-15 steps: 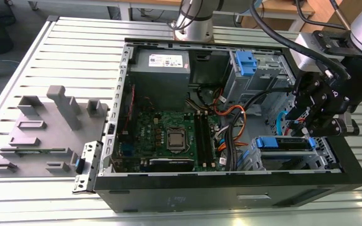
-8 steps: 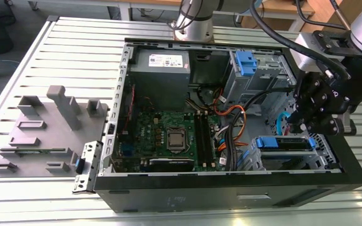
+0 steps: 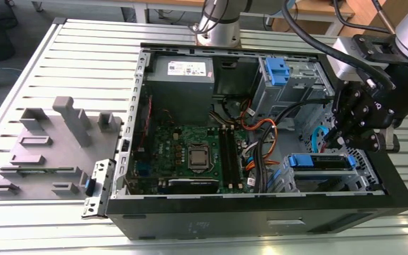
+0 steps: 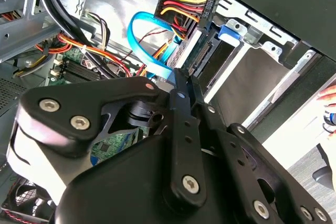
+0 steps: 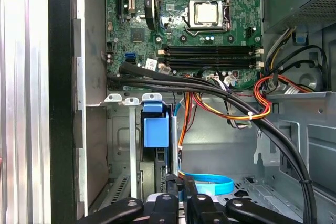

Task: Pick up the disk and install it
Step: 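Insert the first disk wire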

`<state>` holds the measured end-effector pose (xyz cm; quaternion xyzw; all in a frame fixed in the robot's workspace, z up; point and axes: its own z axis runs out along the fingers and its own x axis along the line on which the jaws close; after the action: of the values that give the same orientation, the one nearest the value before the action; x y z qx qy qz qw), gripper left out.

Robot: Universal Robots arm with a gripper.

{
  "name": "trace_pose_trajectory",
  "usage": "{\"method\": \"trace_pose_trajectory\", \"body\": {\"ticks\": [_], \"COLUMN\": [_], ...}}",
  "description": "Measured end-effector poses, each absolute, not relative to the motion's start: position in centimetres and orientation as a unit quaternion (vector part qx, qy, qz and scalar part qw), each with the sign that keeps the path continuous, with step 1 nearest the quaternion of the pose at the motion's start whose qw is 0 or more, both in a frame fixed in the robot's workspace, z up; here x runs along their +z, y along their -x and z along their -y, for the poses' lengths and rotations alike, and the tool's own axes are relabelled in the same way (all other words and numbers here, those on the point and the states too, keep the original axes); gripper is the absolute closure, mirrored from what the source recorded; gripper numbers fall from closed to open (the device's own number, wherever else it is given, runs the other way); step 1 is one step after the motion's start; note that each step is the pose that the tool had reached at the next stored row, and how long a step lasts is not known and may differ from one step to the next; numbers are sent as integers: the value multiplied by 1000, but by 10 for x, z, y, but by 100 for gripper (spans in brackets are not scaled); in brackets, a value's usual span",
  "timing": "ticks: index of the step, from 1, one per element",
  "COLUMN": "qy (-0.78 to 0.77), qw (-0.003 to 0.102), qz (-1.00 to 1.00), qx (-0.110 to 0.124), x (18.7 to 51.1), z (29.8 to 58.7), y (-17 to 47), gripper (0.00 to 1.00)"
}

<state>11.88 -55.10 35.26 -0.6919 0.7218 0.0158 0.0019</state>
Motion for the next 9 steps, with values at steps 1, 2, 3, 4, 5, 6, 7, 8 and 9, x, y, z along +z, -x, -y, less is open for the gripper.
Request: {"method": "trace_pose_trajectory", "body": {"ticks": [1, 2, 3, 4, 5, 6, 7, 8, 9], "qy": [692, 692, 692, 692, 692, 692, 692, 692, 692], "qw": [2, 2, 2, 2, 2, 2, 2, 2, 2], "qz": [-722, -722, -722, -722, -722, -722, -722, -722, -722], "qx": [16, 16, 16, 16, 16, 16, 16, 16, 16], "x": [353, 353, 353, 353, 353, 353, 353, 352, 352], "z": [551, 551, 551, 551, 551, 551, 552, 552, 553], "y": [-119, -119, -119, -119, -119, -119, -119, -119, -119], "gripper": [84, 84, 84, 84, 84, 84, 84, 84, 84]}}
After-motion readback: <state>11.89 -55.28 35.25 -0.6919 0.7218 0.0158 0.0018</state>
